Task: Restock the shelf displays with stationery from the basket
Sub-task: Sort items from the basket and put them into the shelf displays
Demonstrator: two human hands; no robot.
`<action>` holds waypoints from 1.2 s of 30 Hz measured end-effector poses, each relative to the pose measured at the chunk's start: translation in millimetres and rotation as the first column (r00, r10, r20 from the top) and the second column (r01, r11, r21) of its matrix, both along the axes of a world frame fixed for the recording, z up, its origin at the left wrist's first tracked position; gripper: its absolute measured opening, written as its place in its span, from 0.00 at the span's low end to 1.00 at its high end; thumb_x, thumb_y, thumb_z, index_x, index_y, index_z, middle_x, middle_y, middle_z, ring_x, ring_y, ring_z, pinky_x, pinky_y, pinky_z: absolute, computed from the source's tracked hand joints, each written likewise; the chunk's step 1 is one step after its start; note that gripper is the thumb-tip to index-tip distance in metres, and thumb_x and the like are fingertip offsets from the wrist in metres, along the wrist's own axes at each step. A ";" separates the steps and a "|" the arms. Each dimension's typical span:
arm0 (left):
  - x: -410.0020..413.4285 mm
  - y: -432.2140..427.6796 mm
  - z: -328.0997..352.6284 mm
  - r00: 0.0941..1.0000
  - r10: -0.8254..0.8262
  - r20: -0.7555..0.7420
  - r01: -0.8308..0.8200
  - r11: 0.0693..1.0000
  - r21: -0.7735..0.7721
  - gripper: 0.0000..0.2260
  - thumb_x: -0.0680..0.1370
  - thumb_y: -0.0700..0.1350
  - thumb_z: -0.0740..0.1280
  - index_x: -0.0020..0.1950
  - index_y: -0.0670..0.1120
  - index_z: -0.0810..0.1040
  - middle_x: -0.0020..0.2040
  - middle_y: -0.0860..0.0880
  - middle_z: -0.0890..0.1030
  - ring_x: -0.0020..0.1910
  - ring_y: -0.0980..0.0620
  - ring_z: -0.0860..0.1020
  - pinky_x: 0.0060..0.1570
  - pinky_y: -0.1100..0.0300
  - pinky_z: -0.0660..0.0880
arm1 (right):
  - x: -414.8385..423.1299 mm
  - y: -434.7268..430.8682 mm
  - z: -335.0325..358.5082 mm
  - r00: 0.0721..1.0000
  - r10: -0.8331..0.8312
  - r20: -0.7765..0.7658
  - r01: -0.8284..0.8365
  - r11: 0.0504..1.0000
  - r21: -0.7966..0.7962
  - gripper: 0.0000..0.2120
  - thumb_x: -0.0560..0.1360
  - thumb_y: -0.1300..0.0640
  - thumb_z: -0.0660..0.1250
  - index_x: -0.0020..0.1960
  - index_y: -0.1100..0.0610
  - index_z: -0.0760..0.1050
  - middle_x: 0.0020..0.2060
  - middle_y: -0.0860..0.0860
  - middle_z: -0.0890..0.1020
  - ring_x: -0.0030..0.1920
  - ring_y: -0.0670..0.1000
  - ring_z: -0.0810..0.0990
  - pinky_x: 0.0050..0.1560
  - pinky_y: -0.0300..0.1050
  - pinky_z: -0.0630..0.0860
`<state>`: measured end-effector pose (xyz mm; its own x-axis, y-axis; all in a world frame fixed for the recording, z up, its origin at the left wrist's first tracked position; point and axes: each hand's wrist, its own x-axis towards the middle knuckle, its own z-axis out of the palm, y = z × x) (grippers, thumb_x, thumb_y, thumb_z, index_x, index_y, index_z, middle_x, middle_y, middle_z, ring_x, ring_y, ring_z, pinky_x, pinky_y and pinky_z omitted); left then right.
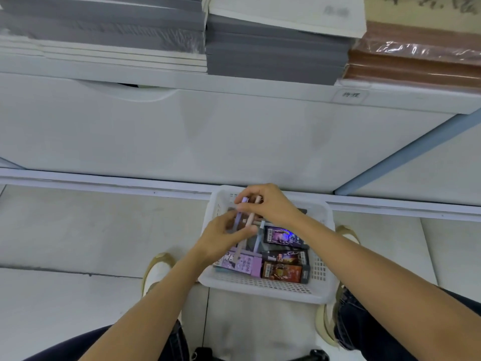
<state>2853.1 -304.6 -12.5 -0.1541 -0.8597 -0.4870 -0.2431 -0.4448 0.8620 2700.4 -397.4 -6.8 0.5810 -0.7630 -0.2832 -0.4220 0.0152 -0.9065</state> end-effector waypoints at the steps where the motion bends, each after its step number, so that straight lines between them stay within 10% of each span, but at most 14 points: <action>1: 0.9 0.4 1.0 0.997 0.003 -0.079 0.001 0.999 0.048 0.09 0.76 0.54 0.70 0.51 0.51 0.81 0.46 0.49 0.85 0.46 0.52 0.83 0.51 0.56 0.79 | 4.7 2.7 0.5 1.000 0.014 0.019 -0.014 1.000 0.001 0.05 0.72 0.56 0.74 0.47 0.48 0.82 0.36 0.38 0.83 0.37 0.39 0.81 0.40 0.32 0.75; 7: 20.6 4.6 -8.9 0.967 0.227 -0.112 -0.222 0.973 0.060 0.13 0.81 0.45 0.64 0.38 0.42 0.72 0.25 0.52 0.70 0.22 0.54 0.66 0.23 0.64 0.67 | 5.6 8.7 -18.5 0.995 -0.102 -0.007 0.102 0.994 0.044 0.10 0.78 0.52 0.66 0.59 0.50 0.78 0.46 0.47 0.83 0.41 0.47 0.83 0.46 0.41 0.81; 12: 40.1 13.5 -27.9 0.931 0.341 0.133 -0.340 0.940 -0.025 0.12 0.81 0.47 0.63 0.40 0.43 0.74 0.23 0.57 0.74 0.23 0.61 0.70 0.27 0.65 0.68 | -17.9 44.5 -64.8 0.879 0.117 -0.462 -0.139 0.990 -0.014 0.10 0.77 0.47 0.65 0.54 0.52 0.77 0.47 0.45 0.80 0.45 0.45 0.79 0.52 0.47 0.79; 21: 40.4 20.3 -37.5 0.950 0.243 0.197 -0.247 0.969 -0.005 0.14 0.81 0.51 0.63 0.45 0.41 0.76 0.32 0.48 0.77 0.31 0.51 0.74 0.34 0.55 0.72 | -16.7 69.5 -82.0 0.695 0.396 -0.600 -0.487 0.873 0.012 0.21 0.67 0.45 0.75 0.54 0.53 0.73 0.48 0.47 0.73 0.48 0.49 0.73 0.45 0.44 0.71; 30: 37.4 20.1 -36.0 0.949 0.237 0.208 -0.239 0.971 -0.018 0.16 0.81 0.52 0.62 0.46 0.39 0.76 0.34 0.46 0.77 0.32 0.51 0.72 0.35 0.54 0.71 | -28.2 53.5 -75.2 0.870 0.269 -0.413 -0.251 0.963 0.100 0.07 0.77 0.52 0.67 0.48 0.55 0.74 0.43 0.48 0.75 0.41 0.47 0.74 0.44 0.42 0.72; 36: 26.3 9.3 -33.2 0.940 0.267 0.211 -0.252 0.963 -0.095 0.07 0.75 0.49 0.73 0.45 0.48 0.78 0.28 0.53 0.74 0.26 0.60 0.70 0.27 0.70 0.69 | -30.4 19.5 -36.2 0.952 0.192 -0.239 -0.148 0.971 0.189 0.03 0.75 0.49 0.70 0.45 0.47 0.77 0.38 0.46 0.79 0.34 0.43 0.75 0.36 0.33 0.71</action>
